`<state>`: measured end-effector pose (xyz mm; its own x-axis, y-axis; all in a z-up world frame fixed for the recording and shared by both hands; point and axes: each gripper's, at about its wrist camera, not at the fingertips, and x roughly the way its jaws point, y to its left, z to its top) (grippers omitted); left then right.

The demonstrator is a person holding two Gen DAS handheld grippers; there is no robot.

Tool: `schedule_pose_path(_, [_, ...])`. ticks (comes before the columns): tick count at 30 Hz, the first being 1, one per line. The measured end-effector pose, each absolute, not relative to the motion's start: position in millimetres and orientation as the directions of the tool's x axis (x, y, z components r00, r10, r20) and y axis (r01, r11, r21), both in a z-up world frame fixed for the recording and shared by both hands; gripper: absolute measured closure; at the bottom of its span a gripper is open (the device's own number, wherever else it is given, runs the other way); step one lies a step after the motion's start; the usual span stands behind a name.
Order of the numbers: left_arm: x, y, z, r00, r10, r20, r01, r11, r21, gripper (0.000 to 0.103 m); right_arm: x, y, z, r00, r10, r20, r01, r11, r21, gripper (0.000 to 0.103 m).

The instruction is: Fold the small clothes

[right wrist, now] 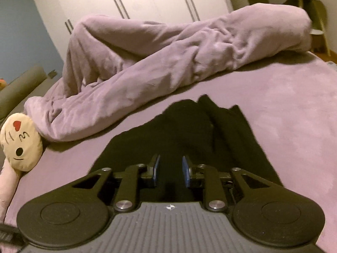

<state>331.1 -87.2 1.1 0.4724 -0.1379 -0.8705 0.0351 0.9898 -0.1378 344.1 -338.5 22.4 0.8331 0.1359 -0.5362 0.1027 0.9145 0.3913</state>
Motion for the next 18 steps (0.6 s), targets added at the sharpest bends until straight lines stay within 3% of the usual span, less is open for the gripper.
schedule_pose_path(2, [331.6, -74.7, 12.1, 0.524, -0.086, -0.847, -0.011, 0.994, -0.108, 0.007, 347.6, -336.4, 24.2, 0.841, 0.137, -0.524, 0.085, 0.922, 0.377, 0.079])
schedule_pose_path(5, [351.8, -73.0, 23.1, 0.650, -0.112, -0.752, -0.043, 0.982, -0.184, 0.005, 363.7, -331.3, 20.9, 0.846, 0.131, -0.517, 0.085, 0.924, 0.374, 0.075])
schedule_pose_path(8, [379.6, -86.1, 15.1, 0.772, -0.142, -0.619, -0.092, 0.939, -0.330, 0.003, 385.4, -324.1, 17.1, 0.866, 0.108, -0.489, 0.071, 0.940, 0.333, 0.072])
schedule_pose_path(11, [407.7, -117.0, -6.7, 0.865, -0.048, -0.500, -0.128, 0.941, -0.312, 0.002, 406.5, -319.1, 9.0, 0.874, 0.049, -0.483, 0.076, 0.969, 0.235, 0.068])
schedule_pose_path(15, [435.3, -152.7, -45.4, 0.819, -0.041, -0.572, -0.102, 0.971, -0.215, 0.002, 420.0, -313.8, -15.1, 0.859, -0.037, -0.511, 0.074, 0.996, 0.053, 0.068])
schedule_pose_path(18, [438.0, -173.4, -68.4, 0.811, 0.034, -0.584, -0.100, 0.992, -0.082, 0.000, 416.2, -309.4, -31.6, 0.877, -0.081, -0.473, 0.050, 0.996, -0.077, 0.066])
